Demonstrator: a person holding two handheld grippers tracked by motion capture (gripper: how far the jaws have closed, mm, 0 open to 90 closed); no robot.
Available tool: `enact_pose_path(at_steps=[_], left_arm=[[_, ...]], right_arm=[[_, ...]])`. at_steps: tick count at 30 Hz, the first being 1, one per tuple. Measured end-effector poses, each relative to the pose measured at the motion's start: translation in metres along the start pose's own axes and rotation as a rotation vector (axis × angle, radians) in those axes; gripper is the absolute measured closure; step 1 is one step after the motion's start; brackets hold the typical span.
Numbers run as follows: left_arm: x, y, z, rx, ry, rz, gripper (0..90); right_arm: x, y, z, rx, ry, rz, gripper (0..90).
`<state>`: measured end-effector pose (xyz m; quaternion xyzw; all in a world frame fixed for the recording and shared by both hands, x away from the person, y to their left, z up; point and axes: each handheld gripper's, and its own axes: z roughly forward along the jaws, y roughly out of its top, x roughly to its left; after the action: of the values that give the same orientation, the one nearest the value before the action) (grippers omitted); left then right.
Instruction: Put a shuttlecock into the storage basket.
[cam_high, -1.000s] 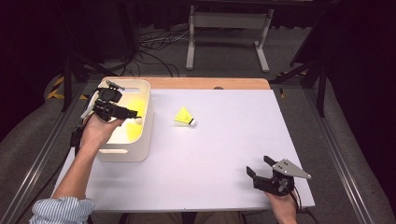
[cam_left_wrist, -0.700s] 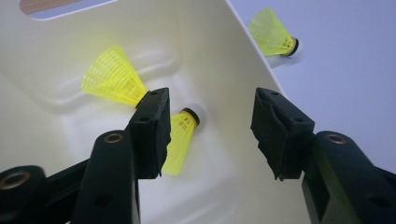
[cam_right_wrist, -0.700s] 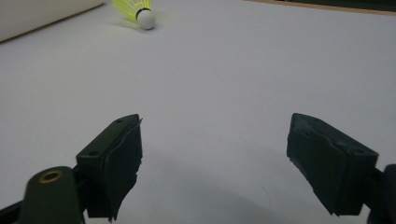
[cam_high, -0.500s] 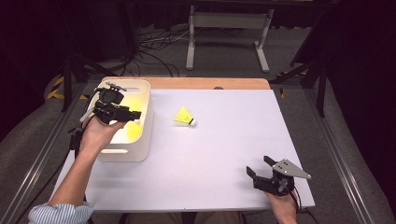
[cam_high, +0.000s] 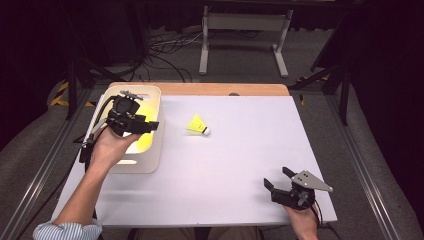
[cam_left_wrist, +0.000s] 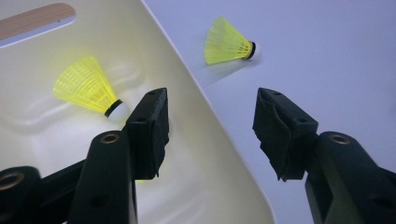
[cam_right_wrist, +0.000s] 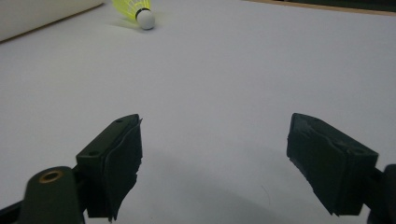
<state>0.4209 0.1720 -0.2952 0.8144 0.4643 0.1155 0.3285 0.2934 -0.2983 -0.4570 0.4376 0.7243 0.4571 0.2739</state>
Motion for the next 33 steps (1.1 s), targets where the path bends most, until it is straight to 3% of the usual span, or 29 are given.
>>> enact_pose_path(at_steps=[15, 33], left_arm=[[-0.03, 0.008, 0.005, -0.008, -0.042, 0.059, 45.5], [-0.056, 0.014, 0.021, -0.015, -0.09, 0.09, 45.1]], right_arm=[[0.0, 0.0, 0.0, 0.0, 0.001, -0.001, 18.5], [0.0, 0.0, 0.0, -0.001, 0.004, -0.002, 18.5]])
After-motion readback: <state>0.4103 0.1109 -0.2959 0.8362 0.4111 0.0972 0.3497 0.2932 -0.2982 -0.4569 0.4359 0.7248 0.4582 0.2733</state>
